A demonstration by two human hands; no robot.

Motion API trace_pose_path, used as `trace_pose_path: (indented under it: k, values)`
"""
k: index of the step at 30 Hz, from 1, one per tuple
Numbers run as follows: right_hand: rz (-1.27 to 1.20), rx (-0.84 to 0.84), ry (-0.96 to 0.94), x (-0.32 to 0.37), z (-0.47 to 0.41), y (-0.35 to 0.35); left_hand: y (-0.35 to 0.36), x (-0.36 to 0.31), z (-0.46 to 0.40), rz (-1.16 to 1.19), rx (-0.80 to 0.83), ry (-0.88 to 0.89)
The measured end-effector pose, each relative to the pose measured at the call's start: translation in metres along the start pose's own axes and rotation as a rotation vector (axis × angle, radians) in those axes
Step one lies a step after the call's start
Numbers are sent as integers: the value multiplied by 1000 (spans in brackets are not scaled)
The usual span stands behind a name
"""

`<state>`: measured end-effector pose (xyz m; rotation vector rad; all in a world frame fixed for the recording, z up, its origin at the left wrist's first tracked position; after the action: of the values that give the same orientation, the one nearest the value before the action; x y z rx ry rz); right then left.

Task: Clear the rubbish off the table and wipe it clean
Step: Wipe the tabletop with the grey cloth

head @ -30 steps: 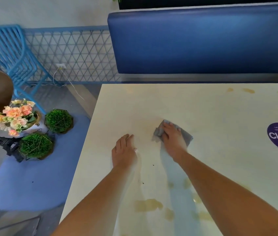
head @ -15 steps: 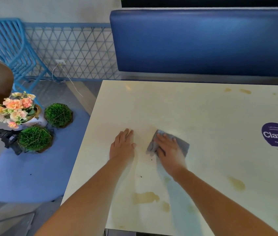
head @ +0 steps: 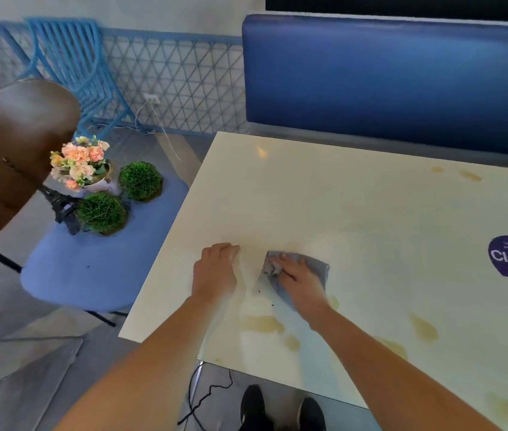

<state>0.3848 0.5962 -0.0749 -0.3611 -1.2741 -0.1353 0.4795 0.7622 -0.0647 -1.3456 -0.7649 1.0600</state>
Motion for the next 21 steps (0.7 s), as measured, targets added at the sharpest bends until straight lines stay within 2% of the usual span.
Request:
trace_pose_path:
  k: [2, 4, 7, 9, 10, 12, 15, 17, 21]
  values:
    - [-149, -15, 129, 2, -3, -6, 3, 0, 16, 10, -3, -59]
    - [-81, 95, 103, 8, -1, -6, 7, 1, 33, 16, -29, -114]
    - [106, 389, -159, 4, 19, 17, 15, 1, 53, 17, -73, -144]
    - [454, 532, -467, -14, 32, 21, 17, -1, 64, 9, -78, -163]
    - [602, 562, -515, -18, 31, 15, 17, -1, 67, 4, -76, -180]
    - [777, 569, -485, -24, 23, 6, 16, 2, 77, -16, -62, -242]
    - [877, 482, -425, -25, 14, 17, 15, 14, 92, -73, -52, -340]
    - [787, 433, -379, -19, 25, 33, 16, 19, 96, -75, -52, -337]
    - [709, 568, -488, -23, 67, 37, 20, 20, 101, 18, 15, -310]
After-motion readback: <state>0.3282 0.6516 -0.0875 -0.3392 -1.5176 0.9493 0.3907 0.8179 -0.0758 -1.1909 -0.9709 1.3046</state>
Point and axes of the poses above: each hand's wrist, its own z-axis away from the middle knuckle, its own y-axis out of the palm, x = y × z, the point moved 2 cm from there along -z, towards the middle knuckle, and after that the axes turned 13 degrees about -z, right-handed, at the moved point
